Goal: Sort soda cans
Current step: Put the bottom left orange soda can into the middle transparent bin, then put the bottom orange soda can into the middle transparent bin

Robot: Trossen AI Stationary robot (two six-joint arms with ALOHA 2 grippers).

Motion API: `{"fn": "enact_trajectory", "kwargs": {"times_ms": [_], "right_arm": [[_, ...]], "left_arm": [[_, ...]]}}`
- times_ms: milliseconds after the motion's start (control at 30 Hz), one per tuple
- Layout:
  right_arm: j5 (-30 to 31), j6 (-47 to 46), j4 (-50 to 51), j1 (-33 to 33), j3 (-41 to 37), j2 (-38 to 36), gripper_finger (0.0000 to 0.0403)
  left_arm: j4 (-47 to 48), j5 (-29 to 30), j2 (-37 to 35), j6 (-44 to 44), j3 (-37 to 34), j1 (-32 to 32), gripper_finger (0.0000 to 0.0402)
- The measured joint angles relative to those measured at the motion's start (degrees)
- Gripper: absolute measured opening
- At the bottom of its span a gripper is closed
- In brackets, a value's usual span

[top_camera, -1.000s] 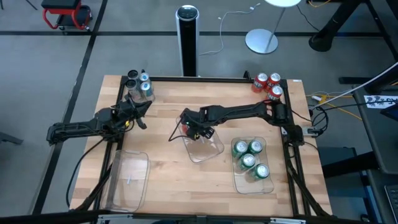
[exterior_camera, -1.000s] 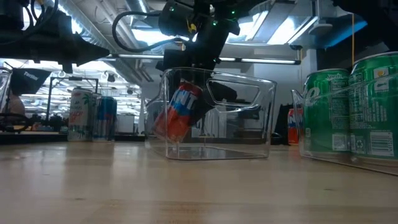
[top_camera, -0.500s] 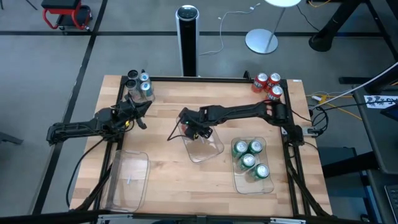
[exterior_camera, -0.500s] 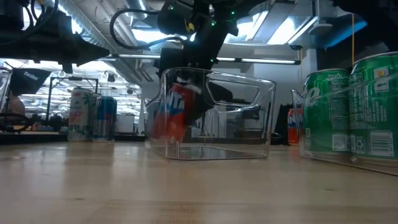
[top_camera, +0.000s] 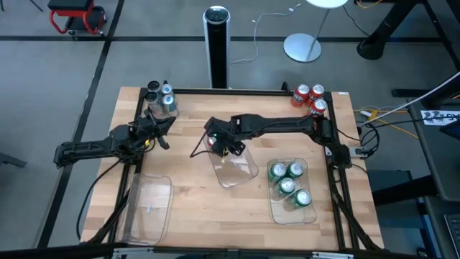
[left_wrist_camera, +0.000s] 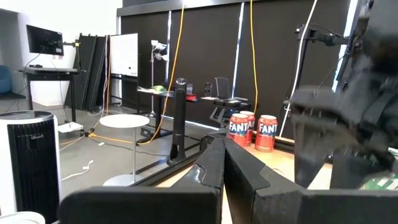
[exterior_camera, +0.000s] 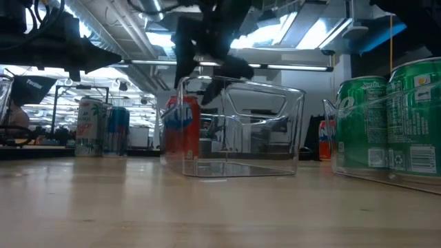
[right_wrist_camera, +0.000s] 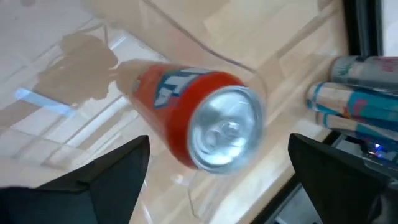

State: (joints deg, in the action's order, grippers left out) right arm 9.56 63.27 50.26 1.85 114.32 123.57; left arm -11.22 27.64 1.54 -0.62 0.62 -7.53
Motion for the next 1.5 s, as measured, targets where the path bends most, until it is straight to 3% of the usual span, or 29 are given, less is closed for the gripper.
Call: {"fn": "enact_trajectory", "kwargs": {"times_ms": [233, 533, 700, 833, 1167, 1500], "right_arm": [[0.0, -3.4, 16.9, 0.0, 8.6, -0.8, 0.0381], [7.6, -12.7, 31.4, 0.9, 5.6, -8.9, 0.0381], [18.0, -19.5, 37.2, 1.2, -0.2, -16.4, 0.0381], [22.6, -26.5, 39.7, 3.1, -9.0, -24.9, 0.0381], [23.6, -36.9, 39.8, 18.1, -32.6, -47.5, 0.0381], [26.6, -37.8, 38.9, 29.4, -35.2, -50.5, 0.0381]], "left_arm": [[0.2, 0.0, 0.0, 0.0, 0.0, 0.0, 0.0000], [0.5, 0.0, 0.0, 0.2, 0.0, 0.0, 0.0000], [0.5, 0.0, 0.0, 0.3, 0.0, 0.0, 0.0000], [0.5, 0.0, 0.0, 0.4, 0.0, 0.0, 0.0000], [0.5, 0.0, 0.0, 0.9, 0.0, 0.0, 0.0000], [0.3, 0.0, 0.0, 0.9, 0.0, 0.0, 0.0000]]}}
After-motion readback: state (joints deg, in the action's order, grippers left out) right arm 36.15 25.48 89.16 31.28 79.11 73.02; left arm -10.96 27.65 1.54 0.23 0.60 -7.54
